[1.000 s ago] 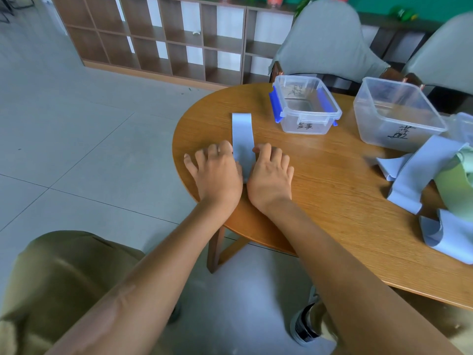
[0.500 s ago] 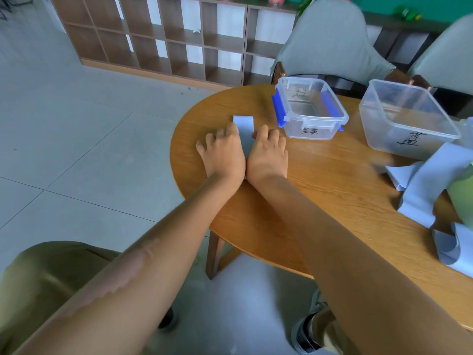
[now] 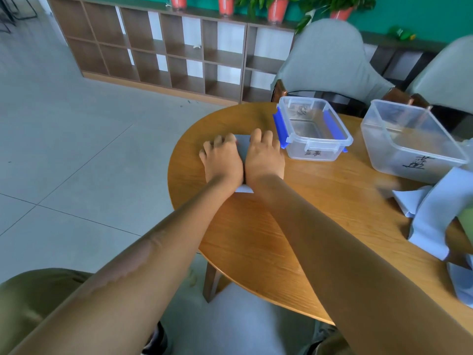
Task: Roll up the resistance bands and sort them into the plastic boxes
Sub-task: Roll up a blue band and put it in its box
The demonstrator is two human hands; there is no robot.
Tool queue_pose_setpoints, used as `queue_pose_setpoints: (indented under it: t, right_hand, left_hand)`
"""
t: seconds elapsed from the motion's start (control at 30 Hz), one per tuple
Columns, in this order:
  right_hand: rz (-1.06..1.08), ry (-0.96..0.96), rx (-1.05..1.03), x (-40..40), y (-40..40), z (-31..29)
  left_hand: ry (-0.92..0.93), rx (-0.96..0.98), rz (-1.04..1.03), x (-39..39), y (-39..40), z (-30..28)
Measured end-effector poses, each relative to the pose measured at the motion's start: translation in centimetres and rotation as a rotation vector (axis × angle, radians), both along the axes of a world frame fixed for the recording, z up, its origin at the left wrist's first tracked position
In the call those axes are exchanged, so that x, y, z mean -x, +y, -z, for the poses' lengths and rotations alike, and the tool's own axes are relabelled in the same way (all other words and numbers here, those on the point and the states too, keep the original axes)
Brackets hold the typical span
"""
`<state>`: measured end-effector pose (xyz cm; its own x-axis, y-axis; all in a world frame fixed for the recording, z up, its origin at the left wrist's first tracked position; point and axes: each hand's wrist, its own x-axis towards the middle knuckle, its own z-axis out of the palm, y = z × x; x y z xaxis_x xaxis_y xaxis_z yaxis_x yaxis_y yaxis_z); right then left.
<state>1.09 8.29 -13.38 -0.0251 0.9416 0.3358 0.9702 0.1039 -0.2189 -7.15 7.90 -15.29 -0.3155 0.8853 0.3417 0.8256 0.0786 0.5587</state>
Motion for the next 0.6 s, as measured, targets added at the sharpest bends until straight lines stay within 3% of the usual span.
queue_pose_setpoints:
  t: [0.13, 0.23, 0.47, 0.6]
  right_hand:
    - [0.012, -0.018, -0.009, -0.1, 0.2, 0.1]
    - [0.003, 0.001, -0.017, -0.1, 0.0, 0.2]
    - [-0.031, 0.055, -0.031, -0.1, -0.7, 0.1]
    - [-0.058, 0.357, -0.005, -0.9, -1.1, 0.5]
  left_hand:
    - [-0.269, -0.105, 0.078, 1.1, -0.9, -0.3]
    - [-0.429, -0.066, 0.203, 2.2, -4.6, -1.3]
    - [-0.435, 0.007, 0.364, 2.6, -11.7, -1.5]
    - [-0.291, -0.01, 0.413, 2.3, -11.7, -0.7]
